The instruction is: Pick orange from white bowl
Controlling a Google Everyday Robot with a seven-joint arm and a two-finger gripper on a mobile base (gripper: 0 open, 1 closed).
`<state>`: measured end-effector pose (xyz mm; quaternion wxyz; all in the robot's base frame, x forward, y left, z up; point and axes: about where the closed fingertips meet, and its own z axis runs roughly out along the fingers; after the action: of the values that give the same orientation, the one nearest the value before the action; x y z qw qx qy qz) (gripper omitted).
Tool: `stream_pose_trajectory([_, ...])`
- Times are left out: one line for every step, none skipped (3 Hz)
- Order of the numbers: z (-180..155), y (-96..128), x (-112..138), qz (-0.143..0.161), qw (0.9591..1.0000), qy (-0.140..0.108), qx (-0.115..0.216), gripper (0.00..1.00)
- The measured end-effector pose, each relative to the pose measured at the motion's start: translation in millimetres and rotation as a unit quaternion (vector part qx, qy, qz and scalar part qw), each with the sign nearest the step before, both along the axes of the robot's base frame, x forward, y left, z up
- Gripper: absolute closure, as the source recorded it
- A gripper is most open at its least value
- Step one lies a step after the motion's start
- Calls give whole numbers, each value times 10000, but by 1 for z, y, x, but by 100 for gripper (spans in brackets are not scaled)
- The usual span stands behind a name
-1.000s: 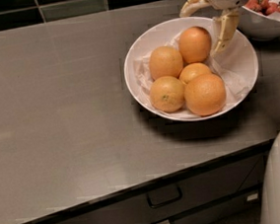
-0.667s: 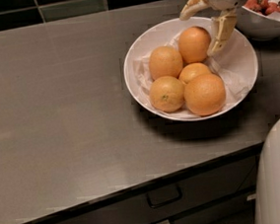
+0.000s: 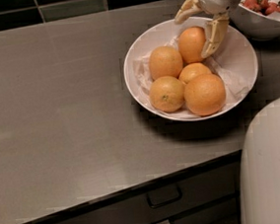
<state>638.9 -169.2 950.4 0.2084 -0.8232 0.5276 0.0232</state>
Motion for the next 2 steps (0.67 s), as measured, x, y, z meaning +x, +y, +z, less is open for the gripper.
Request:
stream_pose_trajectory([-6, 4, 3, 70, 10000, 61, -20, 28])
stream_pose_trajectory([-10, 8, 5, 124, 9999, 102, -50, 28])
